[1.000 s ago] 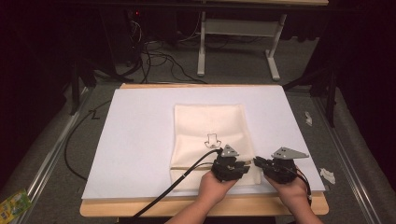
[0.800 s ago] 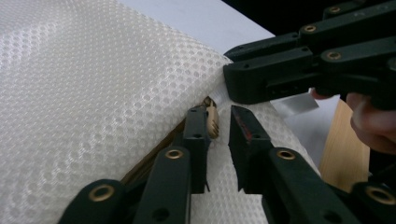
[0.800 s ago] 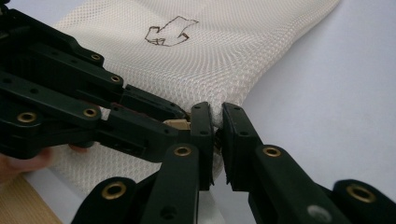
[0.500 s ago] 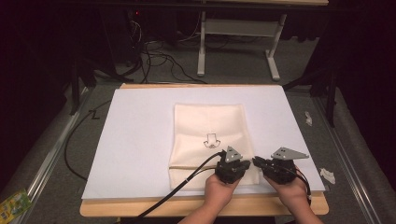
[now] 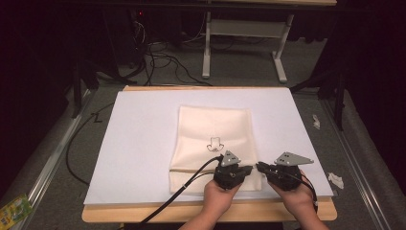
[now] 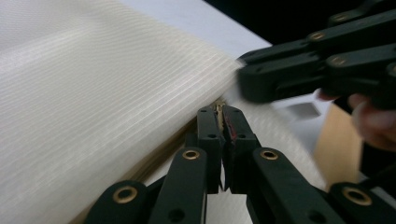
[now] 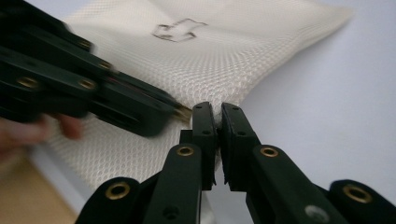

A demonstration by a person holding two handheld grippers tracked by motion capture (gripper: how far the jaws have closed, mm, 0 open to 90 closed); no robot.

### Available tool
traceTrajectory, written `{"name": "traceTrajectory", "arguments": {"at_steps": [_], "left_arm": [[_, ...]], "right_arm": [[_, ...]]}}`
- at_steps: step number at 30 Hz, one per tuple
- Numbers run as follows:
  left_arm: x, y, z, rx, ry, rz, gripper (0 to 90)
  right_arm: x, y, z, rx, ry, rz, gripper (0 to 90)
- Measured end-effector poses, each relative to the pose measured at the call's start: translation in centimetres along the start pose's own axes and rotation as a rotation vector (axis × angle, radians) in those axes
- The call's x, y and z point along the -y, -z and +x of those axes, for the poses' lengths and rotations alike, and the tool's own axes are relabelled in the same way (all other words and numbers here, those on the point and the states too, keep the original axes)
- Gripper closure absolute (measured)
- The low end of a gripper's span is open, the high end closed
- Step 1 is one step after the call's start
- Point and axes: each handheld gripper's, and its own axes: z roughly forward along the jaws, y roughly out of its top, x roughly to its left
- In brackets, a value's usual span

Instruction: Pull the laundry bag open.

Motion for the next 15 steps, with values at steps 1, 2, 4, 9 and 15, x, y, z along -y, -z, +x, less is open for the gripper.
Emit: {"name": "traceTrajectory", "arguments": {"at_steps": [1, 2, 4, 9, 15], "left_arm": [[0.1, 0.2, 0.6, 0.001, 0.024, -0.001, 87.7], [0.4, 0.6, 1.4, 0.004, 0.066, 0.000, 87.7], [0.7, 1.8, 2.6, -0.023, 0.073, 0.019, 87.7], [1.5, 5.8, 5.4, -0.122, 0.061, 0.064, 87.6], [2.6, 12.5, 10.2, -0.240, 0.093, 0.109, 87.5]], "right_arm": [[0.1, 0.2, -0.2, 0.050, 0.004, -0.002, 86.6], [0.1, 0.4, -0.7, 0.053, -0.015, -0.011, 86.6], [0.7, 0.9, -2.2, 0.054, -0.074, -0.024, 86.4], [1.5, 0.9, -3.4, 0.090, -0.094, -0.004, 86.4], [2.2, 0.9, -4.8, 0.121, -0.138, 0.011, 86.3]]}}
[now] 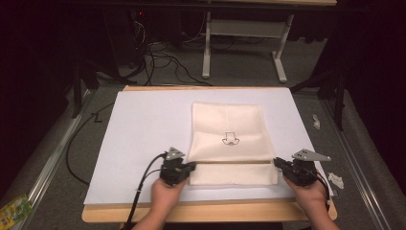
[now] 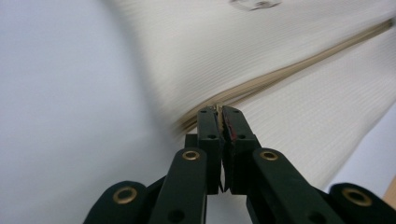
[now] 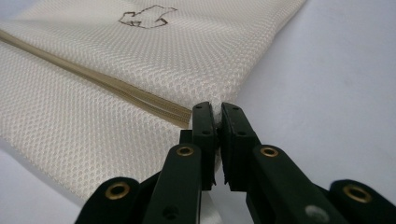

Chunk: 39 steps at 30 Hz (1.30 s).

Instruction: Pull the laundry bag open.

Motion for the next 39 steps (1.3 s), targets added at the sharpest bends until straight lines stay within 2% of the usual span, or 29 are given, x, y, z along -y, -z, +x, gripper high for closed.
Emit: {"name": "traceTrajectory", "arguments": {"at_steps": [1, 2, 3, 5, 6, 7, 9, 11, 13, 14, 15, 17, 22, 27, 30, 35, 37, 39], "left_arm": [[0.2, 1.1, 1.1, 0.023, 0.009, -0.005, 87.5], [0.4, 1.7, 1.5, 0.029, 0.004, 0.001, 87.5], [0.6, 2.0, 1.3, 0.007, -0.028, 0.004, 87.5], [1.1, 2.1, 1.2, -0.020, -0.071, 0.011, 87.4], [1.5, 2.1, 1.4, -0.004, -0.072, 0.012, 87.4], [2.0, 2.0, 1.8, 0.031, -0.054, 0.007, 87.2], [1.9, 2.0, 2.0, 0.068, -0.034, 0.021, 87.0], [1.7, 2.3, 1.9, 0.060, -0.061, -0.013, 86.7], [1.7, 2.5, 1.8, 0.051, -0.065, -0.032, 86.1], [1.7, 2.6, 1.8, 0.042, -0.065, -0.044, 79.9], [1.8, 2.7, 1.8, 0.025, -0.073, -0.059, 79.9], [1.7, 3.0, 2.0, 0.002, -0.095, -0.087, 68.5], [1.6, 4.1, 3.1, -0.109, -0.126, -0.157, 43.8], [1.5, 5.6, 5.2, -0.142, -0.099, -0.181, 33.0], [1.5, 7.3, 6.7, -0.203, -0.109, -0.189, 27.7], [2.6, 10.3, 9.6, -0.276, -0.046, -0.236, 21.3], [2.9, 10.9, 10.3, -0.288, -0.007, -0.255, 18.9], [3.0, 11.1, 10.5, -0.312, 0.009, -0.264, 16.5]], "right_arm": [[0.1, 0.0, -0.2, 0.000, -0.005, 0.003, 86.2], [0.1, 0.0, -0.5, -0.036, -0.019, -0.002, 85.8], [0.1, -0.2, -0.3, -0.064, -0.032, 0.000, 85.8], [-0.1, -0.5, 0.9, -0.025, 0.036, 0.017, 85.9], [-0.1, -0.6, 1.4, -0.005, 0.062, 0.024, 85.8], [-0.2, -0.7, 1.7, 0.006, 0.073, 0.027, 85.7], [-0.2, -0.6, 1.6, 0.011, 0.071, 0.019, 85.1], [0.0, -0.4, 1.4, 0.002, 0.059, 0.011, 84.0], [0.2, -0.3, 1.4, -0.006, 0.050, 0.003, 81.7], [0.2, -0.2, 1.5, -0.010, 0.051, -0.007, 79.0], [0.2, -0.2, 1.5, -0.010, 0.051, -0.007, 79.0], [0.2, -0.1, 1.5, -0.014, 0.060, -0.032, 69.3], [-0.1, 0.3, 0.3, 0.034, 0.001, -0.105, 48.9], [0.1, 0.9, -1.6, 0.105, -0.011, -0.128, 36.1], [0.2, 1.8, -2.8, 0.161, -0.018, -0.157, 30.5], [0.6, 3.2, -4.2, 0.200, -0.043, -0.189, 23.6], [0.6, 3.2, -4.3, 0.202, -0.045, -0.191, 21.9], [0.5, 2.9, -4.2, 0.192, -0.046, -0.184, 20.8]]}}
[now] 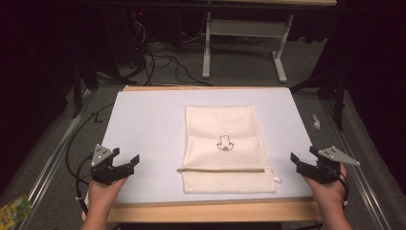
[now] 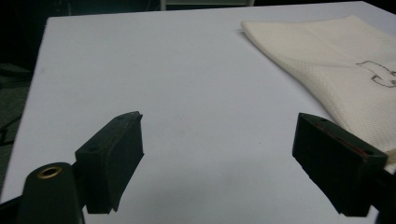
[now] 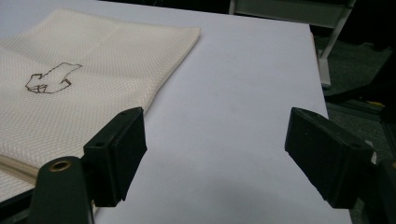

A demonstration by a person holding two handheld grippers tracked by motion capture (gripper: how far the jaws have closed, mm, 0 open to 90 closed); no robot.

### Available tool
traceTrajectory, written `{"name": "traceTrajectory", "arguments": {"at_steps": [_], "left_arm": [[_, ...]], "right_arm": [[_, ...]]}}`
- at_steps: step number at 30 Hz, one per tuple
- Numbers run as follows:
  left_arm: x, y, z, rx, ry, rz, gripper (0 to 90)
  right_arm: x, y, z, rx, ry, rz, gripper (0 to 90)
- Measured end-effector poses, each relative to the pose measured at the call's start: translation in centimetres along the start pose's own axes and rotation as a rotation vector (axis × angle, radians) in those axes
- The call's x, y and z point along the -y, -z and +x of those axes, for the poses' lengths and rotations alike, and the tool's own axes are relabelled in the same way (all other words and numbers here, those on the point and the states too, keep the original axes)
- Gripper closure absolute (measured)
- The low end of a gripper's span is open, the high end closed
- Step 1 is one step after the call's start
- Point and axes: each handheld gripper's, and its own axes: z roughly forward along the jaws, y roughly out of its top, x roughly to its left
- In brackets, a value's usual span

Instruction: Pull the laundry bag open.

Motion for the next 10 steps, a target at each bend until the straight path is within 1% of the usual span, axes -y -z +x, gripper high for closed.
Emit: {"name": "traceTrajectory", "arguments": {"at_steps": [1, 3, 5, 10], "left_arm": [[-0.01, 0.07, 0.04, -0.009, -0.001, -0.004, 16.2], [0.01, 0.10, 0.00, -0.007, -0.003, -0.007, 16.1], [0.01, -0.01, -0.22, -0.007, -0.019, 0.003, 16.0], [-0.10, -0.47, -0.64, -0.005, -0.039, 0.011, 15.5]], "right_arm": [[-0.05, -0.11, 0.09, -0.005, 0.006, 0.003, 20.6], [-0.09, -0.35, 0.38, -0.008, 0.011, 0.008, 20.6], [-0.06, -0.43, 0.50, -0.010, 0.022, 0.016, 20.6], [0.12, -0.16, 0.29, -0.011, 0.017, 0.010, 19.7]]}}
